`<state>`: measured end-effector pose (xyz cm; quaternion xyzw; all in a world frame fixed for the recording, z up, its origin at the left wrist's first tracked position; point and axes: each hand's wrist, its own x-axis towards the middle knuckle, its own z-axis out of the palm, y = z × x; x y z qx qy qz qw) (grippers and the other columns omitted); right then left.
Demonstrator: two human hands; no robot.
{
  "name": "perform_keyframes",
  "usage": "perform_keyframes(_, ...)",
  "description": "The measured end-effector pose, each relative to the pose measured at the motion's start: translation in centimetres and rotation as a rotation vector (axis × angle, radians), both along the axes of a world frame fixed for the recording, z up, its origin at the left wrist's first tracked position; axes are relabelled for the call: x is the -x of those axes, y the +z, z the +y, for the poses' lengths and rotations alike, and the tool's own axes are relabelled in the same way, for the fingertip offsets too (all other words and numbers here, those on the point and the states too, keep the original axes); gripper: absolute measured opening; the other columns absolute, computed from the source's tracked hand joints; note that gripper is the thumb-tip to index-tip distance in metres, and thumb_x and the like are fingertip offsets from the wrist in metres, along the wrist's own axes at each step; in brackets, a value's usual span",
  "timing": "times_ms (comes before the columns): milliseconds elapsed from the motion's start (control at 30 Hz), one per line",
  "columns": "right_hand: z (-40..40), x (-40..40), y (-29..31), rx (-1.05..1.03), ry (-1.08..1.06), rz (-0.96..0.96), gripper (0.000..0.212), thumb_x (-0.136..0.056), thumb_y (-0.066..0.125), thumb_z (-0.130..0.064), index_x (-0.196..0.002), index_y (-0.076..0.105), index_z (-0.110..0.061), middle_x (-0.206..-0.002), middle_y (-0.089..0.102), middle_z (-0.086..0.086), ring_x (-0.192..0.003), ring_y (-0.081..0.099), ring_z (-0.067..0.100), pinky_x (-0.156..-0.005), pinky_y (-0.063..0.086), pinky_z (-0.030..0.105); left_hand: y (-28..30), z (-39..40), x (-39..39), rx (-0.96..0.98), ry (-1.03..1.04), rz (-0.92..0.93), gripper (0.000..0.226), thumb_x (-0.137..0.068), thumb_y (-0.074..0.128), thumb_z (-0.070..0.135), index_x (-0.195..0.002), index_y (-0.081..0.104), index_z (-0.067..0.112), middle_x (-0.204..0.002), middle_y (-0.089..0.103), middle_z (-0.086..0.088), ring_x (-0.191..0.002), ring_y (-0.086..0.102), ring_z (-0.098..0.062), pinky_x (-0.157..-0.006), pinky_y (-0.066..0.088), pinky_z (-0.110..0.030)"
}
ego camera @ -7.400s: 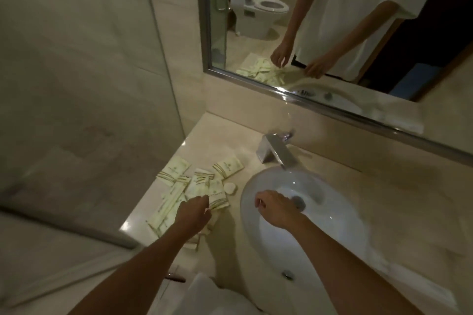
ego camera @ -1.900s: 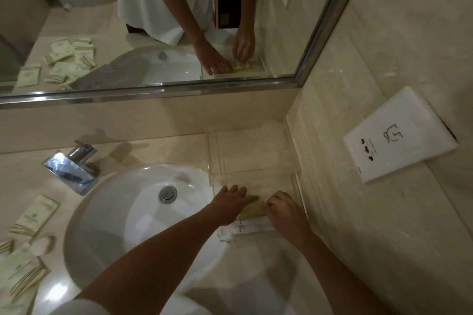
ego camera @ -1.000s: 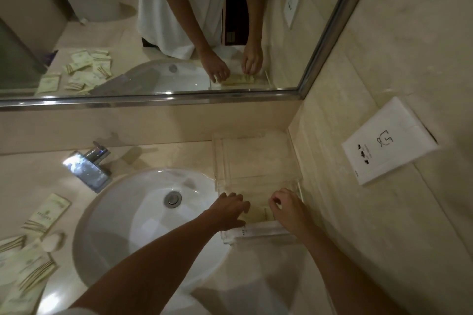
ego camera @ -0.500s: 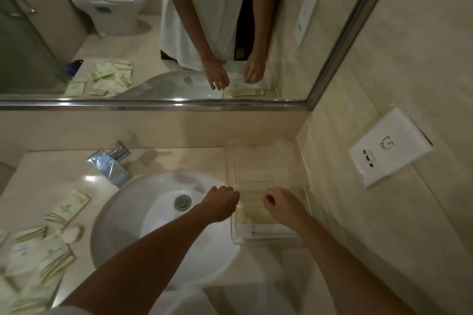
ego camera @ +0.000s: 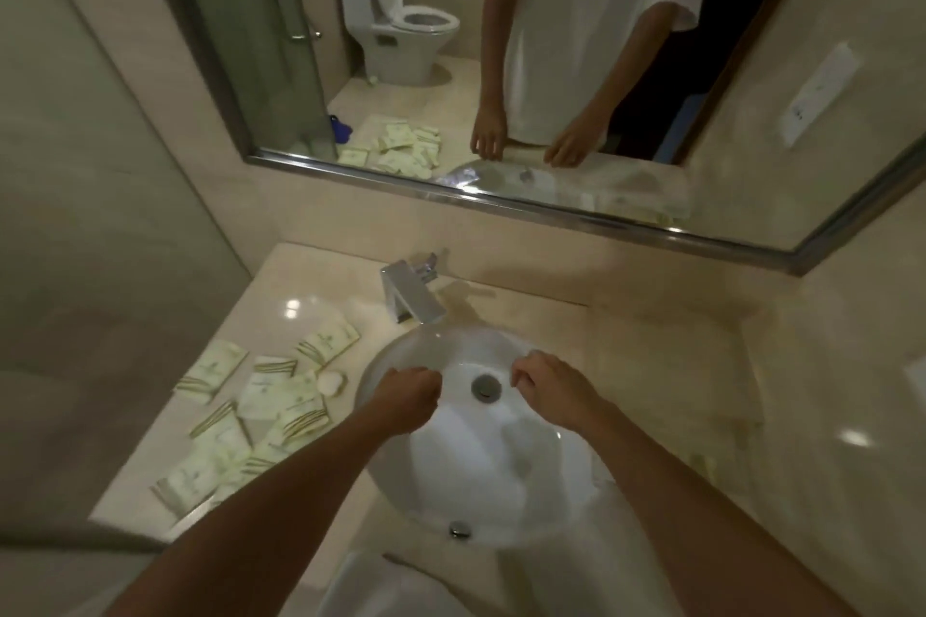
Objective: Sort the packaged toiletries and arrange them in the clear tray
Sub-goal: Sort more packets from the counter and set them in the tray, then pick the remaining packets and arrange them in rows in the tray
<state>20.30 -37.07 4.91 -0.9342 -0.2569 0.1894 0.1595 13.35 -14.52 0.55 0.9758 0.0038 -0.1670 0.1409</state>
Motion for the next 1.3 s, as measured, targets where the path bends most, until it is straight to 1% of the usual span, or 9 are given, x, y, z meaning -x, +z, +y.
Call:
perform_keyframes(133, 6.4, 1.8, -0.3, 0.019, 0.105, 0.027, 0.021, -0.096, 0.042, -0.02, -0.091, 0.063, -0.018, -0.103, 0.054, 0.003, -0.088, 0.057, 0.023, -0.076, 0.044, 0.032, -0.3, 6.2, 4.0, -0.024, 0.132, 0.016, 0.019, -0.088, 0.045, 0.017, -0.101, 0.059, 0.016, -0.11, 0.062, -0.007, -0.106, 0.058, -0.027, -0.09, 0.042, -0.039)
perform_keyframes(300, 13.7, 4.0, -0.9, 0.043, 0.214, 0.063, 0.023, -0.096, 0.039, -0.028, -0.09, 0.06, -0.03, -0.102, 0.051, -0.003, -0.088, 0.058, 0.019, -0.08, 0.05, 0.04, -1.4, 12.8, 9.0, -0.036, 0.307, 0.081, 0.022, -0.087, 0.049, 0.022, -0.106, 0.055, 0.015, -0.111, 0.06, -0.005, -0.108, 0.054, -0.025, -0.091, 0.039, -0.039)
perform_keyframes(400, 17.7, 5.4, -1.2, 0.048, 0.258, 0.108, 0.024, -0.097, 0.041, -0.023, -0.095, 0.063, -0.017, -0.105, 0.055, 0.003, -0.088, 0.058, 0.02, -0.077, 0.048, 0.035, -2.6, 16.3, 11.7, -0.074, 0.378, 0.115, 0.028, -0.088, 0.053, 0.027, -0.113, 0.05, 0.016, -0.115, 0.055, -0.005, -0.11, 0.052, -0.025, -0.089, 0.041, -0.039)
perform_keyframes(533, 22.1, 7.4, -2.3, 0.069, 0.284, 0.136, 0.021, -0.094, 0.044, -0.023, -0.097, 0.063, -0.014, -0.1, 0.064, 0.008, -0.086, 0.062, 0.024, -0.074, 0.049, 0.034, -4.0, 19.8, 14.2, -0.112, 0.477, 0.155, 0.045, -0.087, 0.059, 0.031, -0.126, 0.042, 0.017, -0.127, 0.047, -0.006, -0.117, 0.047, -0.026, -0.094, 0.043, -0.042)
perform_keyframes(700, 26.1, 9.3, -4.2, 0.154, 0.306, 0.135, 0.019, -0.09, 0.05, -0.025, -0.104, 0.06, -0.015, -0.109, 0.063, 0.011, -0.096, 0.061, 0.03, -0.076, 0.046, 0.033, -5.0, 22.9, 16.0, -0.11, 0.572, 0.197, 0.069, -0.08, 0.069, 0.037, -0.135, 0.032, 0.019, -0.132, 0.04, -0.007, -0.119, 0.043, -0.028, -0.093, 0.044, -0.044)
perform_keyframes(867, 28.5, 10.8, -6.5, 0.192, 0.322, 0.147, 0.028, -0.091, 0.053, -0.023, -0.117, 0.051, -0.016, -0.123, 0.051, 0.008, -0.114, 0.051, 0.027, -0.086, 0.043, 0.035, -6.4, 24.7, 17.6, -0.066, 0.632, 0.233, 0.072, -0.081, 0.067, 0.031, -0.14, 0.026, 0.018, -0.133, 0.039, -0.008, -0.119, 0.043, -0.029, -0.093, 0.044, -0.043)
perform_keyframes(1000, 30.1, 11.3, -7.9, 0.159, 0.199, 0.105, 0.032, -0.09, 0.054, -0.024, -0.119, 0.049, -0.014, -0.122, 0.048, 0.009, -0.114, 0.049, 0.027, -0.084, 0.046, 0.036, -7.2, 25.2, 17.8, -0.059, 0.612, 0.229, 0.075, -0.082, 0.065, 0.034, -0.142, 0.023, 0.016, -0.13, 0.046, -0.008, -0.117, 0.047, -0.027, -0.091, 0.045, -0.039)
perform_keyframes(1133, 31.4, 11.7, -9.0, 0.103, -0.031, 0.067, 0.042, -0.089, 0.059, -0.037, -0.121, 0.05, -0.011, -0.122, 0.048, 0.01, -0.114, 0.048, 0.027, -0.085, 0.048, 0.037, -7.8, 25.3, 17.9, -0.053, 0.624, 0.225, 0.079, -0.082, 0.067, 0.035, -0.143, 0.022, 0.014, -0.129, 0.048, -0.009, -0.116, 0.048, -0.026, -0.091, 0.045, -0.037)
perform_keyframes(1300, 32.1, 11.5, -9.7, 0.242, -0.175, -0.057, 0.054, -0.084, 0.06, -0.053, -0.119, 0.051, -0.013, -0.119, 0.055, 0.009, -0.11, 0.052, 0.028, -0.084, 0.047, 0.037, -8.3, 25.4, 18.7, -0.056, 0.651, 0.203, 0.072, -0.082, 0.065, 0.035, -0.141, 0.027, 0.017, -0.128, 0.05, -0.007, -0.116, 0.048, -0.026, -0.094, 0.044, -0.038)
